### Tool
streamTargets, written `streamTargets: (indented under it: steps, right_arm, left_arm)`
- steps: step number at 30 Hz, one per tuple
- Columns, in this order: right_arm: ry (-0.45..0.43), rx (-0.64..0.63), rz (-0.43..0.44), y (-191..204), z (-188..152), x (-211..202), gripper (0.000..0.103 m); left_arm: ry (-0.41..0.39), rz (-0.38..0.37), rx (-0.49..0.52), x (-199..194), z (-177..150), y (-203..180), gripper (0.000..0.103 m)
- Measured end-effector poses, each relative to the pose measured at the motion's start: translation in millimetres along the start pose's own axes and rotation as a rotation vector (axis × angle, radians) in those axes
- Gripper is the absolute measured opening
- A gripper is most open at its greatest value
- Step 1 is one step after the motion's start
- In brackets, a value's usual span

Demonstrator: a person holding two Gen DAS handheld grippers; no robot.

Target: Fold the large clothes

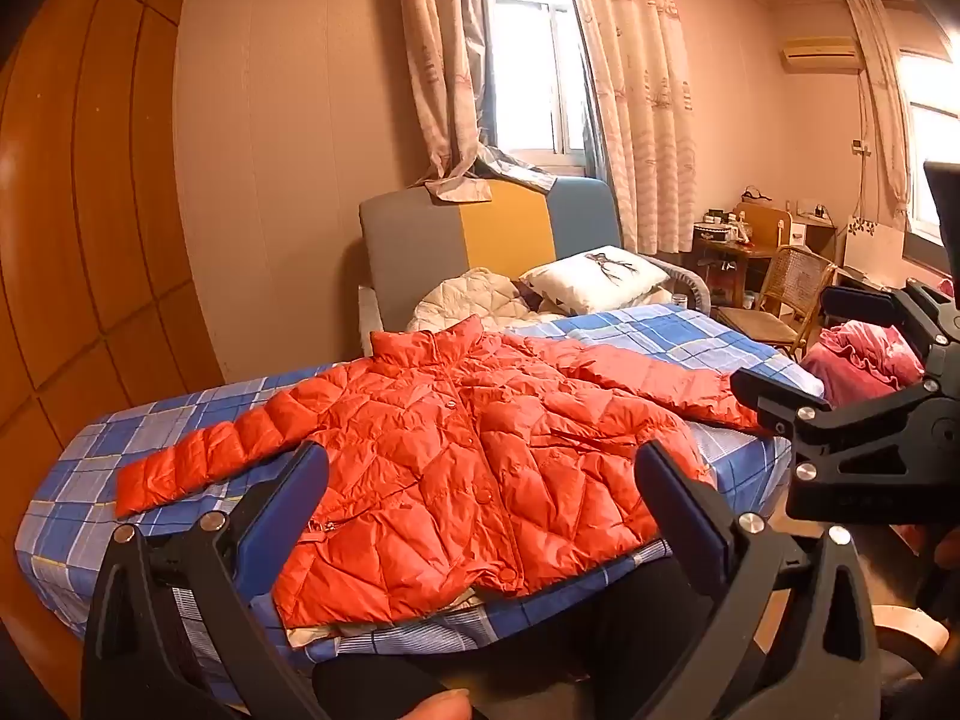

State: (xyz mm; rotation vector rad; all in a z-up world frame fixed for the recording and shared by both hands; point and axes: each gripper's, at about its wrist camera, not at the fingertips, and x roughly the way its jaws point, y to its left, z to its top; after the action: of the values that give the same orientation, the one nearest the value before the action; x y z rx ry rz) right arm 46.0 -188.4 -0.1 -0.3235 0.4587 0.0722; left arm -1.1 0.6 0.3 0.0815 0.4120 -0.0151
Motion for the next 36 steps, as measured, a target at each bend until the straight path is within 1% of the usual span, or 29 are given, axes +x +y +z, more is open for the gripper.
streamTargets:
  steps: [1, 5, 6, 12, 13, 24, 36]
  right_arm:
    - [0.001, -0.002, 0.001, 0.1, 0.0, 0.4, 0.100]
    - [0.003, -0.007, -0.003, 0.2, 0.4, 2.9, 0.100]
    - [-0.006, -0.002, -0.002, 0.8, -1.2, 1.5, 0.100]
    - [0.001, -0.003, 0.004, 5.4, 0.1, -1.7, 0.100]
    - [0.001, 0.003, 0.007, 0.7, -0.5, -0.4, 0.100]
    - [0.000, 0.003, 0.006, 3.4, -0.9, 1.1, 0.100]
    - [0.002, 0.003, 0.007, 2.7, -0.6, 2.3, 0.100]
  left_arm:
    - [0.011, 0.002, 0.008, 0.8, 0.1, -0.6, 0.101]
    - [0.017, 0.003, 0.011, 0.8, 0.6, -0.5, 0.101]
    - [0.015, 0.002, 0.010, 0.4, 0.7, -0.1, 0.101]
    - [0.011, 0.009, 0.007, -3.3, -4.6, -6.9, 0.101]
    - [0.013, 0.006, 0.005, -1.9, -3.5, -7.1, 0.101]
    - [0.024, 0.001, 0.002, 0.8, -1.2, -0.2, 0.101]
    - [0.016, 0.019, -0.011, 1.4, -0.5, 6.2, 0.101]
